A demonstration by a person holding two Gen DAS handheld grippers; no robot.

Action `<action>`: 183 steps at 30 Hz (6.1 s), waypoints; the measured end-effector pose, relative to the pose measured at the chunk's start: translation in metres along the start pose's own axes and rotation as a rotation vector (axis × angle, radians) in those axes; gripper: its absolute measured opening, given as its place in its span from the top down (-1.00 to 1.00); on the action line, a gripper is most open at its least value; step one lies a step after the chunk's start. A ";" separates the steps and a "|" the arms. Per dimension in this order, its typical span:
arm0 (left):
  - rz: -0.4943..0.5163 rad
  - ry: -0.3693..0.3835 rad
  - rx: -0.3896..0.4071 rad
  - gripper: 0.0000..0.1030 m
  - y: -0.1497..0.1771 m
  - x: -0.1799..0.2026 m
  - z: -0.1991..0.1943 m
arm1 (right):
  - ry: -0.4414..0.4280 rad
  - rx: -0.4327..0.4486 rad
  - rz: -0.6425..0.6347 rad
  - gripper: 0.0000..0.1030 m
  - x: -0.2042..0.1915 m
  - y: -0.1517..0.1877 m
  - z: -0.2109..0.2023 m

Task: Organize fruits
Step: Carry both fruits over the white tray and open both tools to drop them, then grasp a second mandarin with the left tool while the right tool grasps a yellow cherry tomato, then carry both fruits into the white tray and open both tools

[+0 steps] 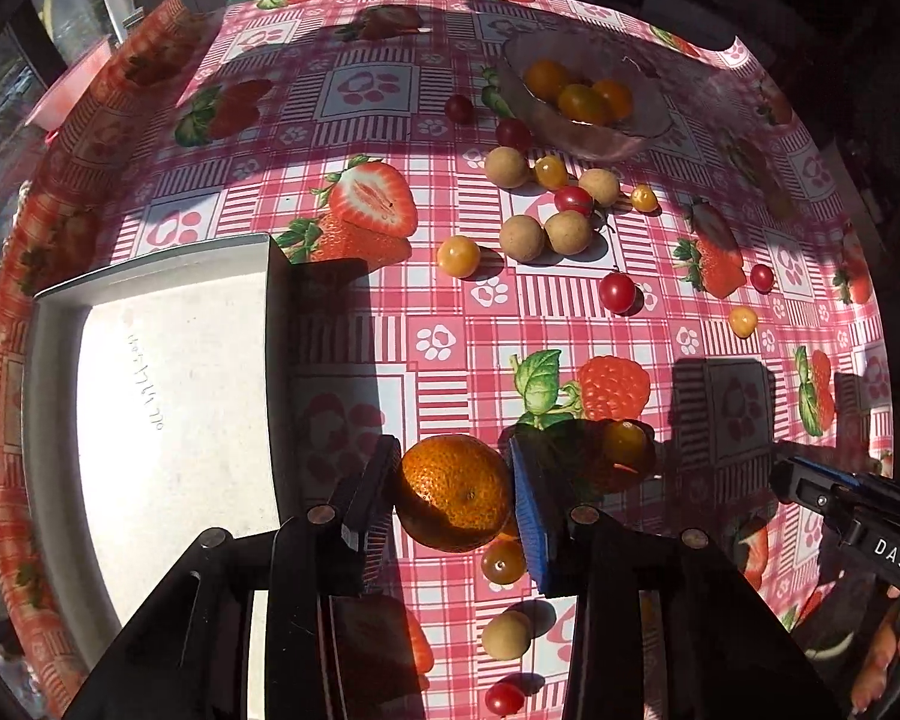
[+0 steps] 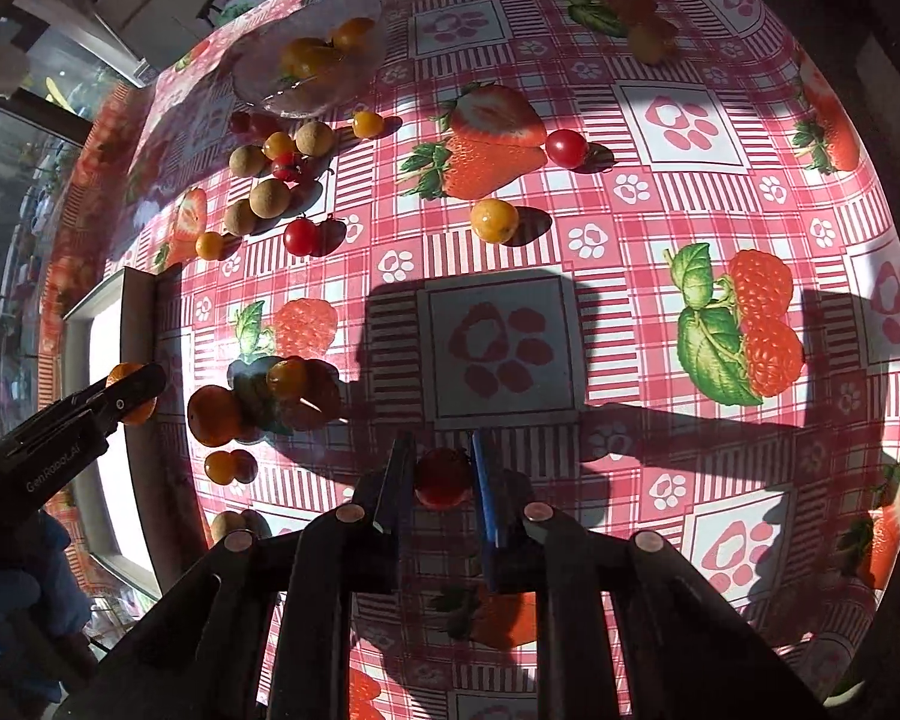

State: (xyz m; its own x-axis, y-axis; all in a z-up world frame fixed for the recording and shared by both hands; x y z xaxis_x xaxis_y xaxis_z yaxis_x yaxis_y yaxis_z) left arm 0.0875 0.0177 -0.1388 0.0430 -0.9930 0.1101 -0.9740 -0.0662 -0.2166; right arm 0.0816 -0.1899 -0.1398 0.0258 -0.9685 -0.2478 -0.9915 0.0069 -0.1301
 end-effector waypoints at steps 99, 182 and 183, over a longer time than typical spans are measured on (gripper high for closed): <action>0.071 -0.122 -0.091 -0.43 0.012 0.028 0.055 | 0.166 -0.045 -0.014 -0.66 0.058 -0.057 0.033; -0.172 -0.189 -0.044 -0.29 0.075 -0.190 0.016 | -0.048 -0.176 -0.509 0.54 -0.295 0.017 0.114; -0.170 -0.194 -0.039 -0.38 0.075 -0.190 0.015 | -0.044 -0.180 -0.511 0.54 -0.295 0.017 0.116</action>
State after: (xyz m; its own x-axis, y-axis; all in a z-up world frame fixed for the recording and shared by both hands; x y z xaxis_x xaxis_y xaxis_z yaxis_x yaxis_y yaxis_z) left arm 0.0099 0.1996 -0.1908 0.2449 -0.9684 -0.0474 -0.9569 -0.2335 -0.1726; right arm 0.0721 0.1246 -0.1805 0.5121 -0.8257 -0.2367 -0.8572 -0.5088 -0.0795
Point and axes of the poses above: each gripper's, at about its wrist camera, not at the fingertips, and z roughly the way its jaws point, x to its right, y to its underside, the point moved 7 cm from there along z, roughly the way its jaws point, and after that the axes turned 3 degrees about -z, right-handed, at the moved point
